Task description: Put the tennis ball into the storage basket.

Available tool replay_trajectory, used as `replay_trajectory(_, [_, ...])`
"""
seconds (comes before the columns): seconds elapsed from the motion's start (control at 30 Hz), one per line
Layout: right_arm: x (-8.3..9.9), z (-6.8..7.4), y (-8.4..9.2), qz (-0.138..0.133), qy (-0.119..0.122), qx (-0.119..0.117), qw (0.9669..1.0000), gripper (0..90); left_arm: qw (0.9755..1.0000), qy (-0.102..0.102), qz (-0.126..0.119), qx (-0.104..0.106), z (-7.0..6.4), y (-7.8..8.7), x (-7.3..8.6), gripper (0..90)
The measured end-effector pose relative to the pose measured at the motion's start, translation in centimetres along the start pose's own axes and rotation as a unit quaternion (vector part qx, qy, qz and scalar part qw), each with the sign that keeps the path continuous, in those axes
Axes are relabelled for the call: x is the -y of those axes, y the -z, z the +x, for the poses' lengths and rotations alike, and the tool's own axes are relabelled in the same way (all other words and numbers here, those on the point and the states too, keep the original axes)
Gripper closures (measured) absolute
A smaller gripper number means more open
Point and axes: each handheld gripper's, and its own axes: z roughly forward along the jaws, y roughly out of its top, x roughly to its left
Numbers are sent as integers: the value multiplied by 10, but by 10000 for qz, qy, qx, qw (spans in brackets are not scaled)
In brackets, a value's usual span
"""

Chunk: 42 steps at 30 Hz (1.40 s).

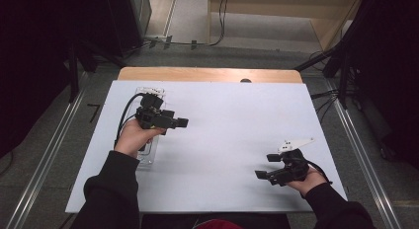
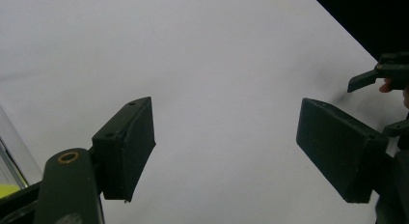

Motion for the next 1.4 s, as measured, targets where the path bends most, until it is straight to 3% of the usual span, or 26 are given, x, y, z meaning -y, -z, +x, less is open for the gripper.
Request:
replay_trajectory(0.23, [0,0,0,1,-11,17,10000,141,9999,-87,19,68,-5,1,8,219])
replay_trajectory(0.7, [1,-1,2,-6,-42,60,10000,142,9993,-369,94,-2,-18,0,27,219])
replay_trajectory(0.87, [1,-1,2,-15,-47,63,10000,142,9992,-395,42,19,-21,0,34,219])
replay_trajectory(0.97, [1,-1,2,-11,-44,67,10000,142,9990,-429,133,92,-22,-1,39,219])
replay_trajectory(1.17, [1,-1,2,-3,-42,68,10000,141,9985,-491,232,28,-24,-2,48,219])
replay_trajectory(1.4, [1,-1,2,1,-47,71,10000,142,9988,-473,128,11,-24,0,56,218])
